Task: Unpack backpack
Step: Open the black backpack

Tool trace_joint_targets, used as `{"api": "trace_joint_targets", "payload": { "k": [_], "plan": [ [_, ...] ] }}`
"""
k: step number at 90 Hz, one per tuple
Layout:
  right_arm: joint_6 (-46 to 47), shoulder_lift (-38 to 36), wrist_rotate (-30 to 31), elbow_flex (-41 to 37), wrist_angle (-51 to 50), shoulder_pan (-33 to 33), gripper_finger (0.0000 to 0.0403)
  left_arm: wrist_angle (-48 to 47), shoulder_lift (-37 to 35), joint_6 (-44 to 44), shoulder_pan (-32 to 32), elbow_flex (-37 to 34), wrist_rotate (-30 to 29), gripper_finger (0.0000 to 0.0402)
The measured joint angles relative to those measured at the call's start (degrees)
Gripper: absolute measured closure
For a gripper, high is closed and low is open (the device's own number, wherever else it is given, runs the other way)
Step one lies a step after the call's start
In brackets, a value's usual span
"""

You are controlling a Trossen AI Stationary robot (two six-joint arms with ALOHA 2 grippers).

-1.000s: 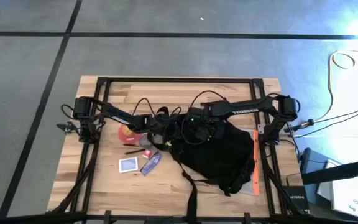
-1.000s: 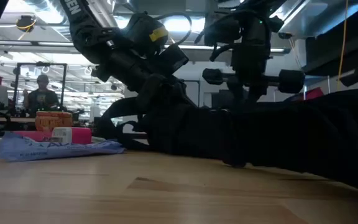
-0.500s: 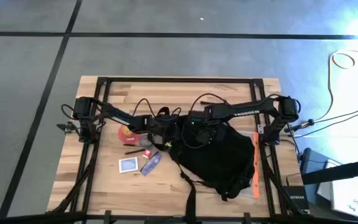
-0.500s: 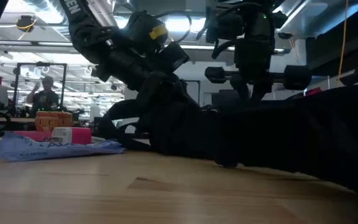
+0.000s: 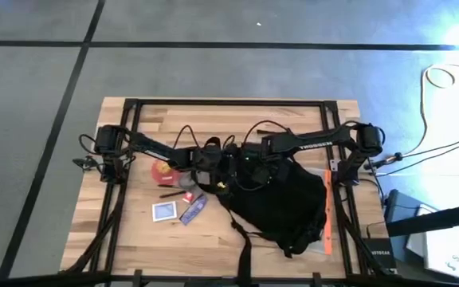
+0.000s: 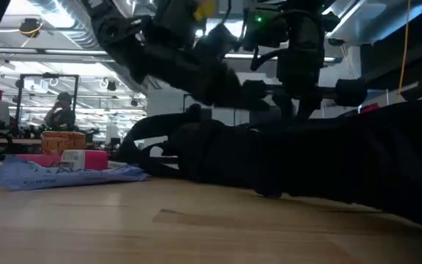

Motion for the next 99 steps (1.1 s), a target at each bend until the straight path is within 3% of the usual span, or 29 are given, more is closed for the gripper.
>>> {"api": "trace_joint_targets", "payload": {
  "k": [24,59,99],
  "plan": [
    [0.01,-1.78,-0.09,0.0,-0.86,-0.41,0.0403,-7.45,0.04,-0.98,0.73,0.22,-1.88,0.02],
    [0.79,-3.89,-2.9,-0.02,1.52,-0.47,0.0403,-8.23,2.66,1.35,1.89,0.31,1.79,0.0088],
    [1.44,-3.87,-3.26,0.0,0.51,-0.43,0.0403,-7.57,6.33,2.93,1.96,0.46,1.46,0.008]
  ]
}}
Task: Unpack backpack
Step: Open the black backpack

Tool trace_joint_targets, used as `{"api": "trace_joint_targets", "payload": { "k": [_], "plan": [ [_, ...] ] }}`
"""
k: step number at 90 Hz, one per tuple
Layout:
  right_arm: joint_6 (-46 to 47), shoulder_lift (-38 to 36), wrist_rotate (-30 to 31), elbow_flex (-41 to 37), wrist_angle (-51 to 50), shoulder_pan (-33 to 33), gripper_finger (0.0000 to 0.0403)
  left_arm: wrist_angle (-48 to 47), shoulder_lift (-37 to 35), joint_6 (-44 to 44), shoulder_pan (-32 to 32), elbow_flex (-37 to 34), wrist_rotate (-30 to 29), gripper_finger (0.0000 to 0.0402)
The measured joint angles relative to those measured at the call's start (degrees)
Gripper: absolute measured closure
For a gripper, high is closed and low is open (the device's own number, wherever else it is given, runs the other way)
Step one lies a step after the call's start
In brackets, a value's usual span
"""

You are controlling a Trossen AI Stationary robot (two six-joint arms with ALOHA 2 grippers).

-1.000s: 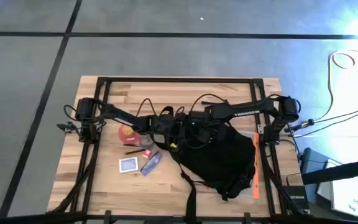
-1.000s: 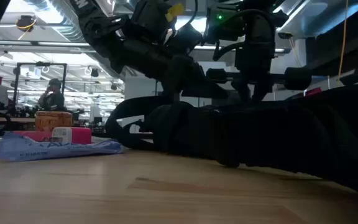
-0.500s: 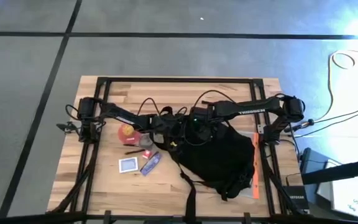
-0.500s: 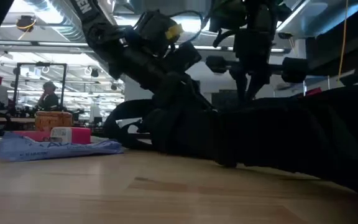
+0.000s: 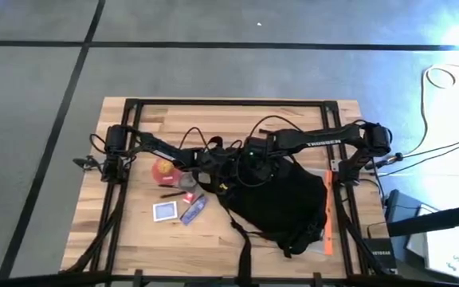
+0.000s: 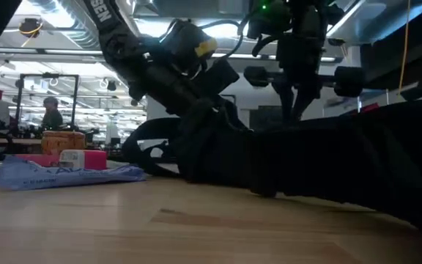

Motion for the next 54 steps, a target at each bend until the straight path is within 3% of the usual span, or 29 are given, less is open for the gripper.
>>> {"api": "trace_joint_targets", "payload": {
  "k": [54],
  "plan": [
    [3.98,0.0,-1.24,0.09,-5.65,0.08,0.0403,-0.56,0.22,-3.35,1.75,-0.13,-2.02,0.0079]
  ]
}}
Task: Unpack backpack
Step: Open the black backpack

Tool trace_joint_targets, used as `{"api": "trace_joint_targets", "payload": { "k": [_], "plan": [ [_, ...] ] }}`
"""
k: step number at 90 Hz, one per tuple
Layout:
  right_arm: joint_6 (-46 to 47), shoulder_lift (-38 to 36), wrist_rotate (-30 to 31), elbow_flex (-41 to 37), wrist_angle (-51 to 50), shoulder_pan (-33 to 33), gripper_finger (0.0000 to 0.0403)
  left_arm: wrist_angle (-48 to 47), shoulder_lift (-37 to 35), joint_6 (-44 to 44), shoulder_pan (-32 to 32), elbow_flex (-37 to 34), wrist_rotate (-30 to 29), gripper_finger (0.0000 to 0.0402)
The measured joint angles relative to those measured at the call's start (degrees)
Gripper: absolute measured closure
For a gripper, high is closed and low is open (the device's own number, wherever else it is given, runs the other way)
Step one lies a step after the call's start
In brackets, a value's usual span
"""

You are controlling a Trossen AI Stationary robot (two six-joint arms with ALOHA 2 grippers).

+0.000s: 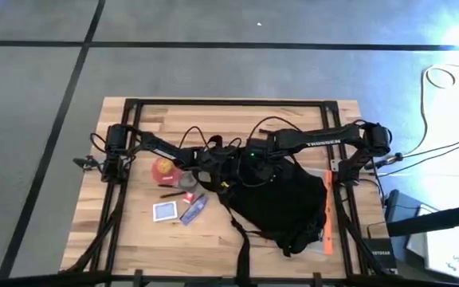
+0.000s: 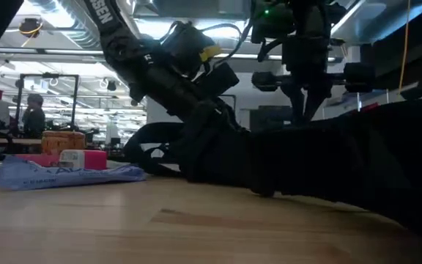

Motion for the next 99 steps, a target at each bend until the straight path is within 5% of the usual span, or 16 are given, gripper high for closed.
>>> {"api": "trace_joint_targets", "payload": {
  "k": [99],
  "plan": [
    [21.59,-6.01,-2.28,-1.08,-8.32,8.75,0.0403,0.07,0.02,-0.9,0.07,-0.09,-0.41,0.0079]
  ]
}}
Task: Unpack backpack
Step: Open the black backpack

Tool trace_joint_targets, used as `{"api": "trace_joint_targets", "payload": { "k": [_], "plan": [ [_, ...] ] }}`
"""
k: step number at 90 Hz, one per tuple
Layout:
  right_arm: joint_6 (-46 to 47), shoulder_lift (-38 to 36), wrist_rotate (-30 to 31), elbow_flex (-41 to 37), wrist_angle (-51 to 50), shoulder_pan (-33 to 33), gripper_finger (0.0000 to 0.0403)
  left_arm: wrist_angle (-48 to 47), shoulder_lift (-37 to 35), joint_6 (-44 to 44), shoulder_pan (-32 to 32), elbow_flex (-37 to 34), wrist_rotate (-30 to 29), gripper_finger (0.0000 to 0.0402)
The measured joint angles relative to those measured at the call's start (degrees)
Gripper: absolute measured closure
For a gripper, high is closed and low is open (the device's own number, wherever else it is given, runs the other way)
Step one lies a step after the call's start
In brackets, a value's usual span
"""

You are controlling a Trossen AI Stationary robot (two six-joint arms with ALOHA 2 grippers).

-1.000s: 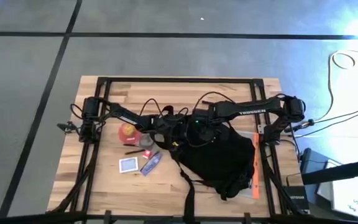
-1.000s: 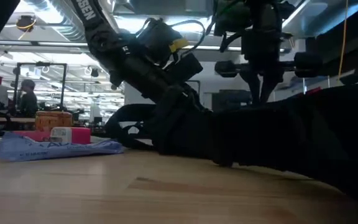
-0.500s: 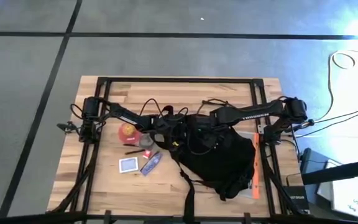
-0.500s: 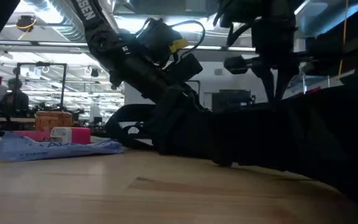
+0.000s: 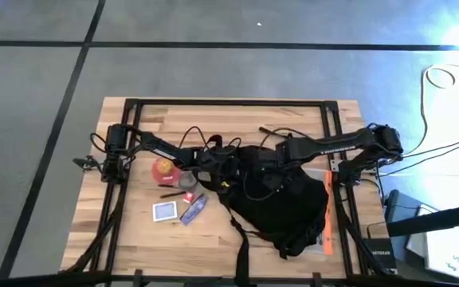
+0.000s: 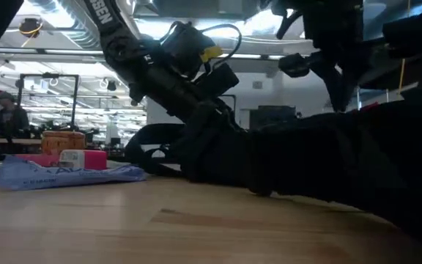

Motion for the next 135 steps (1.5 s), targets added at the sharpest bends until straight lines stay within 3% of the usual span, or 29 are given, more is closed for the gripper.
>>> {"api": "trace_joint_targets", "payload": {
  "k": [36,55,78,135],
  "plan": [
    [4.56,-0.08,-2.11,-5.32,-0.64,1.37,0.0403,0.09,0.0,-0.86,0.0,0.01,-0.05,0.0079],
    [10.1,-4.29,-3.37,-5.39,0.63,2.58,0.0403,0.04,0.0,-0.99,0.0,0.0,-0.11,0.0079],
    [17.58,-10.33,-0.61,-5.39,1.17,6.25,0.0403,0.2,0.0,-0.94,0.0,0.01,-0.11,0.0079],
    [30.97,-10.8,7.14,-5.39,-1.13,18.13,0.0403,0.13,0.0,-2.24,0.0,0.02,-0.11,0.0079]
  ]
}}
